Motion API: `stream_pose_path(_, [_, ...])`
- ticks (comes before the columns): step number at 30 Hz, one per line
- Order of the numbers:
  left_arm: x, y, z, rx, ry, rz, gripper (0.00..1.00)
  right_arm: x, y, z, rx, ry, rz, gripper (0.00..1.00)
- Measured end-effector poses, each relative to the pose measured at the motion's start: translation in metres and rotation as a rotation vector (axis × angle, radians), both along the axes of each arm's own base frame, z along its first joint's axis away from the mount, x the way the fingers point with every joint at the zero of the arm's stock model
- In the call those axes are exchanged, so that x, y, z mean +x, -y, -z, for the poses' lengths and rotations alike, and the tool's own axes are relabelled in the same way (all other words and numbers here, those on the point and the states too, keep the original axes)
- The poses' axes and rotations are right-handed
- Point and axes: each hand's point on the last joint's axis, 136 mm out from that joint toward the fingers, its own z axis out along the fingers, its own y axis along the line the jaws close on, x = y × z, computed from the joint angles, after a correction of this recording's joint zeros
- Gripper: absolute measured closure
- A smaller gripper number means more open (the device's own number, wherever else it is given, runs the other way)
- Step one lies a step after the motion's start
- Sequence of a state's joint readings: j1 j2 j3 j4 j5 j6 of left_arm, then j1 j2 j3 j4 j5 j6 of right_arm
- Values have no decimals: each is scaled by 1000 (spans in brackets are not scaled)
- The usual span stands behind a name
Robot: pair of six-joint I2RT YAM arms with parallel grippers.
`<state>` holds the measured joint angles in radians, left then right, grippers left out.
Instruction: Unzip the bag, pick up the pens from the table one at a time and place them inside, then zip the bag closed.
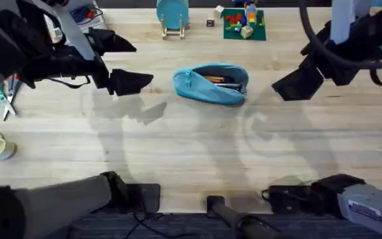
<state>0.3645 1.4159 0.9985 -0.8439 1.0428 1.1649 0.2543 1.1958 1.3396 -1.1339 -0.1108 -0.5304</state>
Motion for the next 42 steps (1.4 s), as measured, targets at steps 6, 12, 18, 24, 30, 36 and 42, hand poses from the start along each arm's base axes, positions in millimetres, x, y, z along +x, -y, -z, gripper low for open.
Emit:
stream_pose_path(6, [2, 0, 11, -14, -24, 13, 8, 0, 0, 0, 0, 0, 0, 3])
stream_pose_path(12, [3, 0, 13, -15, -26, 17, 8, 0, 0, 0, 0, 0, 0, 3])
stream_pose_path(18, [3, 0, 13, -14, -24, 18, 8, 0, 0, 0, 0, 0, 0, 3])
stream_pose_path(24, [3, 0, 13, -14, -24, 18, 8, 1, 2, 0, -11, 3, 6, 3])
stream_pose_path(30, [3, 0, 13, -14, -24, 18, 7, 1, 4, 0, -19, 5, 10, 3])
stream_pose_path(36, [3, 0, 13, -14, -24, 18, 7, 2, 2, 0, -10, 8, 6, 3])
stream_pose_path(42, [3, 0, 13, -14, -24, 18, 8, -12, -19, -2, 129, -70, -1, 3])
